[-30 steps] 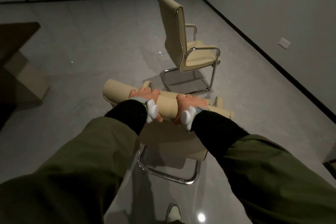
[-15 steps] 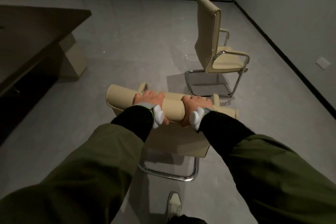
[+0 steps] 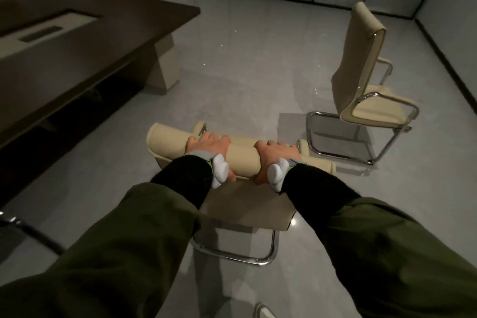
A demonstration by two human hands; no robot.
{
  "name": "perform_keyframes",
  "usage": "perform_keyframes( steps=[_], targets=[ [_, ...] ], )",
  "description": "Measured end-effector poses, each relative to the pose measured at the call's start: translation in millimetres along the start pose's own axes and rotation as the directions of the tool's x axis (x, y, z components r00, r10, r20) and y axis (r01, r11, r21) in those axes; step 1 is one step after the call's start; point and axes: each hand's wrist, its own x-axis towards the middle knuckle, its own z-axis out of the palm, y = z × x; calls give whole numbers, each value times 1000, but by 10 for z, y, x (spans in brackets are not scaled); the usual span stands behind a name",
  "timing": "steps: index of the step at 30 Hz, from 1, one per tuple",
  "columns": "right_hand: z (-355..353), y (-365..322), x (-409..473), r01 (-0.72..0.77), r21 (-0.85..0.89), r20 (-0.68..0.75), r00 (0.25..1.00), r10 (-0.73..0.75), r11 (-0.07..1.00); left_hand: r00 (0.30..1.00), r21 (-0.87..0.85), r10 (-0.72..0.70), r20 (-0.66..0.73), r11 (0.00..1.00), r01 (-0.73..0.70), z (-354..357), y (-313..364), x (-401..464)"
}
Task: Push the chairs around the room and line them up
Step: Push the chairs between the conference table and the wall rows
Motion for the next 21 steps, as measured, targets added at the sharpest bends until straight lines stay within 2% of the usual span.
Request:
perform_keyframes(
  steps=[9,13,21],
  targets=[
    [67,-15,86,146,2,24,989,-146,989,981,4,-192,-37,981,192,32,87,-230],
    [83,10,88,209,47,28,977,-210,977,966,-28,-257,2,966,257,3,176,-316],
    [103,15,-25,330,31,15,944,-330,944,925,-45,-377,38,925,379,54,297,-571]
  ],
)
